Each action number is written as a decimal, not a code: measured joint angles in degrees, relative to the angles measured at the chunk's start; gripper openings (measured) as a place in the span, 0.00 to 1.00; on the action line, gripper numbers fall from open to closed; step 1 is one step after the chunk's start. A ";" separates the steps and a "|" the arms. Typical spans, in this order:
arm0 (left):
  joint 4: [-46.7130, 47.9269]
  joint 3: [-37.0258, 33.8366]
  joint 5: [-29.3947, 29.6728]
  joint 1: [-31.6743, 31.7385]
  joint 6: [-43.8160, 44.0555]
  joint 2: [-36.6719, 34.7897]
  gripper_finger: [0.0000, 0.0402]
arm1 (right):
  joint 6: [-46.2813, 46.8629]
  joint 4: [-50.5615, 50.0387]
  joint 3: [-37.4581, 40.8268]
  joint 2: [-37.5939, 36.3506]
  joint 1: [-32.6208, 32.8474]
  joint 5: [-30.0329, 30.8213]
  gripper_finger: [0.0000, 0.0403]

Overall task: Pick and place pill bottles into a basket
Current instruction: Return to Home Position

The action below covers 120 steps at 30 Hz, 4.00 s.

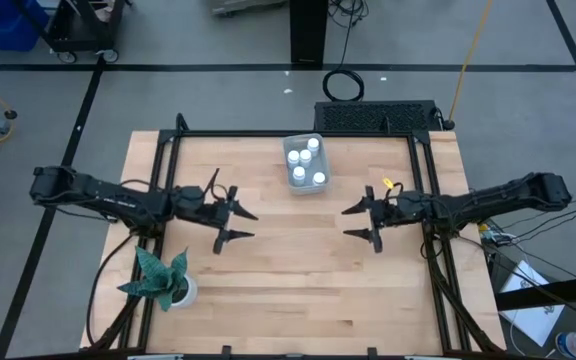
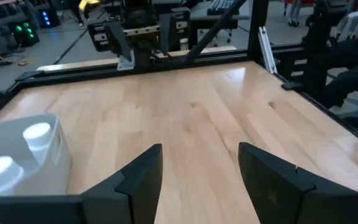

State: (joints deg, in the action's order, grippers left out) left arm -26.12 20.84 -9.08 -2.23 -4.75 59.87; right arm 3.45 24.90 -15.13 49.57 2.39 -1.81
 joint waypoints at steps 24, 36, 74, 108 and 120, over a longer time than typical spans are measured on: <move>-18.98 -20.35 6.87 -0.44 5.52 -1.93 0.54 | -1.91 14.45 13.90 -1.67 0.35 -1.55 0.65; -13.97 -20.29 7.69 1.33 5.99 -10.16 0.54 | -0.82 6.86 14.09 -10.31 -4.03 -10.52 0.65; 24.66 -20.11 14.97 1.74 9.37 -55.79 0.54 | 0.96 -34.70 9.09 -49.41 -5.70 -2.59 0.65; 22.92 -20.31 14.20 0.60 12.41 -52.76 0.54 | 1.44 -22.90 14.27 -45.43 -5.66 1.73 0.64; 22.15 -20.31 14.20 0.60 12.45 -52.74 0.54 | 1.46 -22.74 14.29 -45.43 -5.66 1.75 0.65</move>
State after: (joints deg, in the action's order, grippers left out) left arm -3.97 0.54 5.13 -1.63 7.70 7.14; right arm 4.91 2.15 -0.84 4.14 -3.27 -0.05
